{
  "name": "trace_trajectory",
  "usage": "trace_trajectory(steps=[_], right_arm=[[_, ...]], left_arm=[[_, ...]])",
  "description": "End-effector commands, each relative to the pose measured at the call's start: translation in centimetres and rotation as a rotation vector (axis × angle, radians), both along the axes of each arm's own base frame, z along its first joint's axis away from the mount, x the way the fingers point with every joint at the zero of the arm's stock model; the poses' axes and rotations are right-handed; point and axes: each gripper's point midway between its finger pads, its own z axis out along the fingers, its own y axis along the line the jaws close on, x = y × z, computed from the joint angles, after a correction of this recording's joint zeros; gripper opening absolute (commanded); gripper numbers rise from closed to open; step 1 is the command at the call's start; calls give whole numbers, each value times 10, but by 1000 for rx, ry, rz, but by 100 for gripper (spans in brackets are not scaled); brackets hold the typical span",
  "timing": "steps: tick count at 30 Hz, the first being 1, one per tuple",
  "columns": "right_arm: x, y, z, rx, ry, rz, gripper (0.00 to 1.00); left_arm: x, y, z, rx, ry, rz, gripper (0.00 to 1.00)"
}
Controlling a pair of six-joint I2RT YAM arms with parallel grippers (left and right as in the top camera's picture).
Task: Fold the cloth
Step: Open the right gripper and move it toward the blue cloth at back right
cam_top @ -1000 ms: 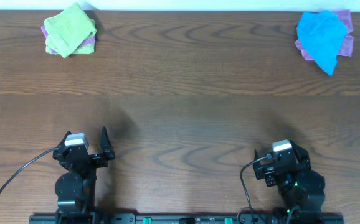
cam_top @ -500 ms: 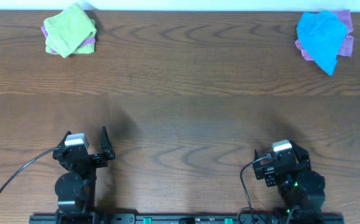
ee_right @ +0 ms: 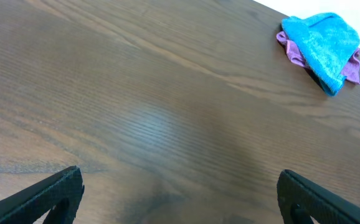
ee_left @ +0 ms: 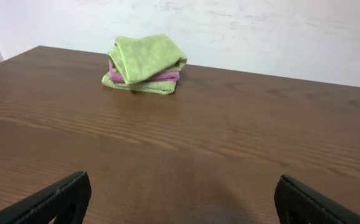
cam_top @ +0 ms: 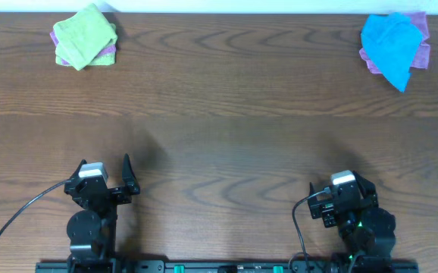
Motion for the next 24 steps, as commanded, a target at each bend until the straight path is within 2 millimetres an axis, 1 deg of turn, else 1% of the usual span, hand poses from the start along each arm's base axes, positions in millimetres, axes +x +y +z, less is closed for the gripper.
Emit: trace_trajectory(steps=[1,11,12,13,14,16,18,19,20,21,22,24], right_arm=[[0,-1,-4,-11,4,-1,99],[0,0,-4,-10,0,2,99],[2,0,0,-10,-17,2,99],[5,0,6,-9,-43,2,99],[9,1,16,-6,-89,6,99],[16,14,41,44,-191,68,99],[22,18,66,57,-295,88,99],[24,17,81,91,-354,77,99],[26,14,98,126,-417,49,99],[28,9,109,151,-460,14,99],[30,1,118,179,-495,-32,99],[34,-14,127,237,-528,-132,99]], left_arm=[[0,-1,-17,3,37,-10,95],[0,-1,-17,3,37,-10,95],[0,-1,-17,3,36,-10,96],[0,-1,-17,3,37,-10,95],[0,-1,-17,3,36,-10,95],[0,-1,-17,3,36,-10,95],[0,-1,-17,3,37,-10,95],[0,-1,-17,3,36,-10,95],[0,-1,-17,3,36,-10,95],[0,-1,-17,3,36,-10,95],[0,-1,-17,3,37,-10,95],[0,-1,-17,3,36,-10,95]])
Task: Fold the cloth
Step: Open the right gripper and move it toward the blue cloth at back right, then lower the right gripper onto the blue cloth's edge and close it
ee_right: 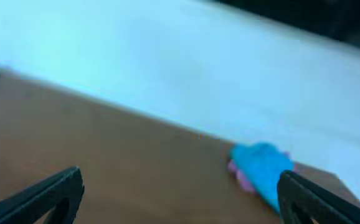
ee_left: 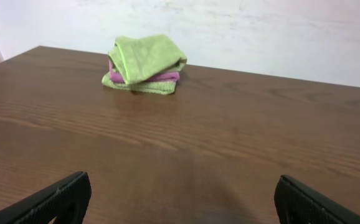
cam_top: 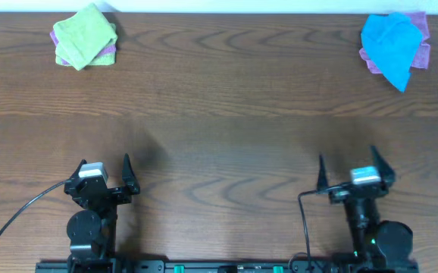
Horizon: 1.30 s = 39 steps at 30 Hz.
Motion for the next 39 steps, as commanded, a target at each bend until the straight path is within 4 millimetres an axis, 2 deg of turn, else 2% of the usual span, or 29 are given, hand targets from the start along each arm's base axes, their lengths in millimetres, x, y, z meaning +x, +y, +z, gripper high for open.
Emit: trace_trajectory(steps=[1,8,11,14,19,24,30,34,39], right_arm=[[8,-26,2,186,6,-127,99],[38,-65,15,367,-8,-264,99],[71,-93,8,416,113,-346,99],[94,-108,2,425,182,-372,99],[141,-145,-25,452,313,-446,99],[187,-187,-56,541,415,-412,99],[219,-240,-87,596,462,-428,99],[247,-255,-113,658,501,-308,99],[275,-266,-140,741,525,-262,99]], left_arm=[[0,-1,-17,3,37,-10,95],[0,-1,-17,3,37,-10,95],[0,-1,-17,3,37,-10,95],[0,-1,-17,3,37,-10,96],[0,-1,-17,3,36,-10,95],[0,-1,-17,3,37,-10,95],[0,-1,-17,3,37,-10,95],[0,-1,-17,3,37,-10,95],[0,-1,-17,3,37,-10,95]])
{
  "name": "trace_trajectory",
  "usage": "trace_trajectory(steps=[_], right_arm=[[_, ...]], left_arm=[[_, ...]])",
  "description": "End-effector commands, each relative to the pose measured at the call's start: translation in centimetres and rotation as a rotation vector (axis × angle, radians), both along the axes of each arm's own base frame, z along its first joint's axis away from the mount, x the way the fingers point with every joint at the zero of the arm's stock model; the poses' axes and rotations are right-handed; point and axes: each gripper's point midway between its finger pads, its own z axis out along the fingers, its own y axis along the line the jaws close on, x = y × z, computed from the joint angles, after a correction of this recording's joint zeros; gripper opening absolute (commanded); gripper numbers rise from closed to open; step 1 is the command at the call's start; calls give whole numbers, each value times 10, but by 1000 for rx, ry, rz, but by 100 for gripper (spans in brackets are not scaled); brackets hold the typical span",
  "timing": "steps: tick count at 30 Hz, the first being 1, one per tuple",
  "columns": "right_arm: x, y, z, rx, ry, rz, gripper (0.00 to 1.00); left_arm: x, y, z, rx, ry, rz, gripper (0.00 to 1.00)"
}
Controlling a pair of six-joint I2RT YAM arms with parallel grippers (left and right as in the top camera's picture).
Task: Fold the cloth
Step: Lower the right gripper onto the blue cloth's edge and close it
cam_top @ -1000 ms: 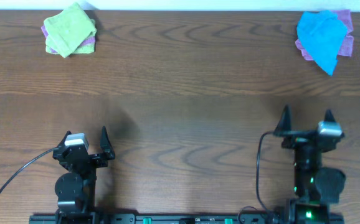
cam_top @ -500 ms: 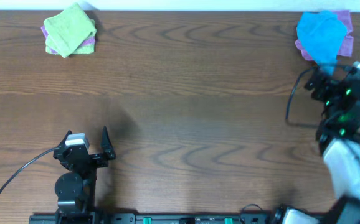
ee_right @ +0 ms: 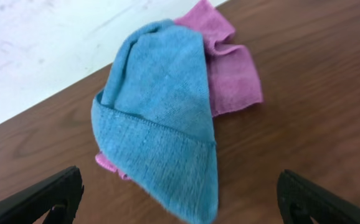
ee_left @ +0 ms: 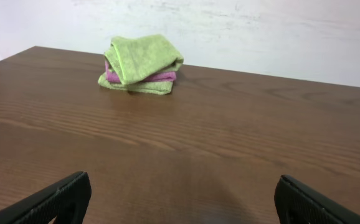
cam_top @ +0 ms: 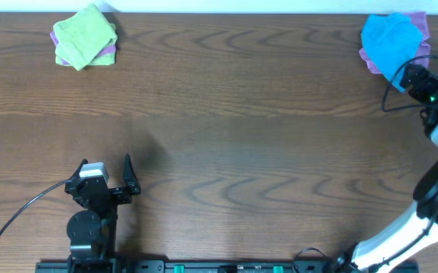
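Observation:
A crumpled blue cloth [cam_top: 389, 44] lies at the table's far right corner on top of a pink cloth [cam_top: 423, 34]. My right arm reaches out to it, and my right gripper [ee_right: 180, 208] is open, with the blue cloth's [ee_right: 158, 134] near tip lying between the fingers [ee_right: 49, 199]. In the overhead view the right gripper [cam_top: 407, 76] sits at that cloth's near right edge. My left gripper [ee_left: 180, 202] is open and empty near the front edge [cam_top: 104, 165].
A folded green pile [cam_top: 85, 36] with a pink layer in it sits at the far left corner, also in the left wrist view [ee_left: 141, 62]. A white wall runs behind the table's back edge. The brown wooden table [cam_top: 226, 144] lies between.
My right arm has gone from the front edge to the far right corner, its open gripper now at the blue cloth. The left arm has stayed put.
Both arms first rested at the front edge with open grippers, the right one looking down at the table. Then the right gripper faced the back wall, the blue cloth far off. Now it is open around that cloth's near tip.

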Motion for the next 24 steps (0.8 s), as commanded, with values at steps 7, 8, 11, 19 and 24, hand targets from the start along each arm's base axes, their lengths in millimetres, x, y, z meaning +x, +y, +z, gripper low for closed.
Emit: trace_trajectory(steps=[7,8,11,19,24], right_arm=[[24,12,-35,154,7,51,89],[24,13,-39,161,16,54,87],[21,15,-46,175,41,50,85],[20,16,-51,183,54,48,24],[20,16,-51,179,53,50,1]], left_arm=[[0,1,-17,6,39,5,95],[0,1,-17,6,39,5,95],[0,1,-17,6,39,5,95],[0,1,-17,6,39,5,95],[0,1,-17,6,39,5,95]])
